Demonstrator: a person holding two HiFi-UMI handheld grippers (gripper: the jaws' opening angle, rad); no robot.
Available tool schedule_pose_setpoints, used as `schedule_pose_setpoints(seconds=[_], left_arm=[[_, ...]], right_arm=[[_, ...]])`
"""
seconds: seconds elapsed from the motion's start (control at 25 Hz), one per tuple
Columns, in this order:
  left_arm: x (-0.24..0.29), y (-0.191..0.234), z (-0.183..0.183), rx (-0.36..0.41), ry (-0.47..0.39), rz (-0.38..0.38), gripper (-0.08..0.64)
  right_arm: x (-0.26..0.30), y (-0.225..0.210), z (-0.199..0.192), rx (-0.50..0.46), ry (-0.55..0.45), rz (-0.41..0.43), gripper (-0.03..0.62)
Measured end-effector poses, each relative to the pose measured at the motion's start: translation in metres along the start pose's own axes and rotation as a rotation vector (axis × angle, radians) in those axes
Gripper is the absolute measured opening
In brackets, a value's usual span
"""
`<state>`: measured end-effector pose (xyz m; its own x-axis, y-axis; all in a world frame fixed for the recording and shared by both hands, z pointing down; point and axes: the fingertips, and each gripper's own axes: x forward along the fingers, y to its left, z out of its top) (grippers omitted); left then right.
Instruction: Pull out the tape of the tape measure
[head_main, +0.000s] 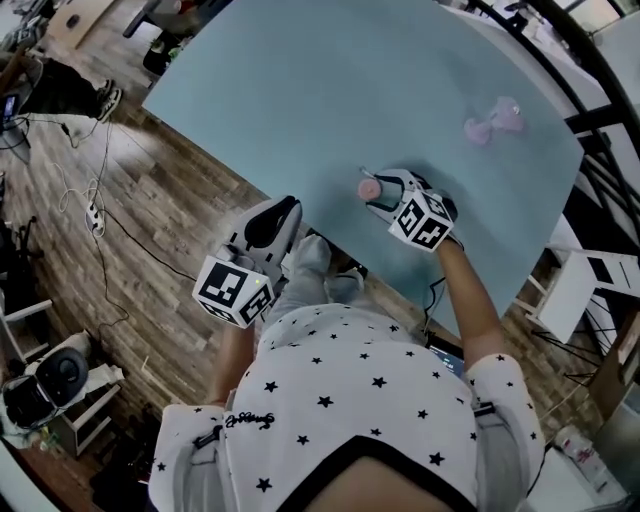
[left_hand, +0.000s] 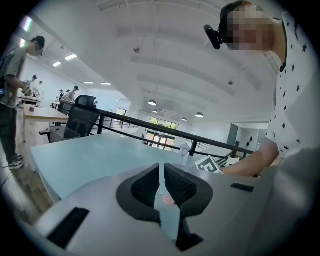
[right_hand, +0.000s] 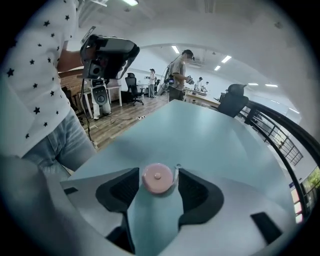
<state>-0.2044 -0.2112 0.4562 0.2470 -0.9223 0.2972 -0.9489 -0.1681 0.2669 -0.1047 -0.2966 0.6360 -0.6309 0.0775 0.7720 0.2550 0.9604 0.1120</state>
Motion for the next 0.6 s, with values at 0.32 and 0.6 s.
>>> schedule_pose_setpoints(seconds=[0.32,0.6], left_arm=[[-0.005,0.021,0.0,-0.02,-0.003,0.03,0.051],[-0.008,0.027,-0.002,-0.029,0.005,0.028,0.051]], right_arm=[[0.015,0.005,-0.011,0.068,0.032,0.097,0.258],[0.016,0.005,-0.012,0.207,0.003,0.067,0.212]])
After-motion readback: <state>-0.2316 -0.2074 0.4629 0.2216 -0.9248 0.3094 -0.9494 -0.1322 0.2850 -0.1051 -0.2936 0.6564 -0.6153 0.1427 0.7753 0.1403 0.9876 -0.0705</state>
